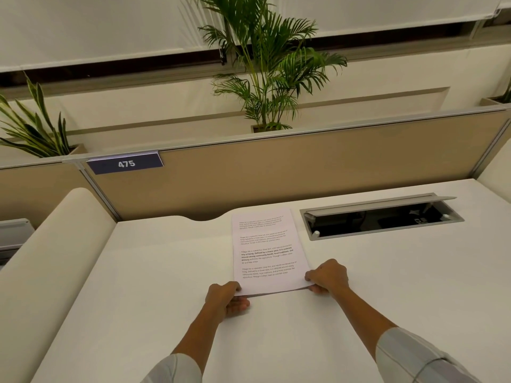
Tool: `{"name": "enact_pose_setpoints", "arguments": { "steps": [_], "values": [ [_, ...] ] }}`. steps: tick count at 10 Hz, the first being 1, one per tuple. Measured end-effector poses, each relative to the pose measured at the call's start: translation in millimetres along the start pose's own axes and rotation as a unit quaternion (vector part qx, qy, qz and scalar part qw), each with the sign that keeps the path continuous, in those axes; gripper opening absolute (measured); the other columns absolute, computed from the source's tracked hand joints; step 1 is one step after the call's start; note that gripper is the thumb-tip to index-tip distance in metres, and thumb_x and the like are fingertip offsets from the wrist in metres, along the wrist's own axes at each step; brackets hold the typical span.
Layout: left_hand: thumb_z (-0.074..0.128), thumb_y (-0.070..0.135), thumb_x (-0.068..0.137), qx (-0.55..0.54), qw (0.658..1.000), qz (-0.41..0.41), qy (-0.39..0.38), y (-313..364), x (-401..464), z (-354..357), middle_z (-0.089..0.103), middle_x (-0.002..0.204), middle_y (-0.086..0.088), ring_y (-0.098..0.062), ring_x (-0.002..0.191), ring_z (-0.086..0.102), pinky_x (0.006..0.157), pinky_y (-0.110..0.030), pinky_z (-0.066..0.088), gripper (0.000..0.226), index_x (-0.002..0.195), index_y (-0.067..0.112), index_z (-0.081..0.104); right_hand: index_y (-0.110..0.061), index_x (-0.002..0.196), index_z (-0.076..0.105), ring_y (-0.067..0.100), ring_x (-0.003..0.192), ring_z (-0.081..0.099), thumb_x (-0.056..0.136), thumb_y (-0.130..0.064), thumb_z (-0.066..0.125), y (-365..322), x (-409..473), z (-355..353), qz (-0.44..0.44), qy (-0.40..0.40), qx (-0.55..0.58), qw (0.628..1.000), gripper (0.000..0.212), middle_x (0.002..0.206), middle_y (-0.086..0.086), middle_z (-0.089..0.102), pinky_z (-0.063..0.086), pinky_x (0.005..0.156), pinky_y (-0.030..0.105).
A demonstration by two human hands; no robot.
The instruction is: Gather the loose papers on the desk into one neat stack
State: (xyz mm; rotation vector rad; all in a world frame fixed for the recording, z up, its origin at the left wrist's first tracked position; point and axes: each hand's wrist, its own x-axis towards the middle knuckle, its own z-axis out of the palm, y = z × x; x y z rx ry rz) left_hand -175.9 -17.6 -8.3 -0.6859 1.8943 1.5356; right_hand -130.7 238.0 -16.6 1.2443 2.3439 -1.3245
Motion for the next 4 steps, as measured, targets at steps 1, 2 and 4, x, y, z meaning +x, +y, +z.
{"name": "enact_pose_setpoints", "arguments": {
  "steps": [1,2,4],
  "values": [
    [0.072,0.004,0.071,0.016,1.000,0.000,0.006,-0.7,-3.7,-9.1,0.072,0.069,-0.029,-0.037,0.058,0.070,0.070,-0.050,0.062,0.026,0.087,-0.011,0.058,-0.002,0.084,0.067,0.016,0.040,0.066,0.071,-0.027,0.083,1.5,-2.6,-6.3,0.001,0.001,-0.021,1.000,0.032,0.066,0.009,0.074,0.046,0.039,0.017],
    [0.082,0.011,0.063,0.045,0.998,0.026,0.043,1.4,-15.5,-21.9,0.067,0.059,-0.021,-0.038,0.056,0.071,0.066,-0.049,0.062,0.037,0.085,-0.008,0.059,-0.009,0.080,0.060,0.014,0.047,0.065,0.073,-0.032,0.081,0.5,-12.1,-18.2,-0.023,0.022,-0.097,0.995,0.031,0.071,0.005,0.069,0.045,0.044,0.018],
    [0.082,0.041,0.070,0.132,0.963,0.195,0.135,33.0,-53.9,-28.5,0.074,0.076,-0.017,-0.025,0.066,0.072,0.071,-0.034,0.060,0.043,0.072,0.003,0.061,-0.014,0.118,0.058,0.019,0.100,0.065,0.088,-0.028,0.067,-20.4,-40.5,-44.6,-0.166,0.075,-0.255,0.950,0.034,0.110,0.003,0.064,0.048,0.075,0.022]
  ]
}}
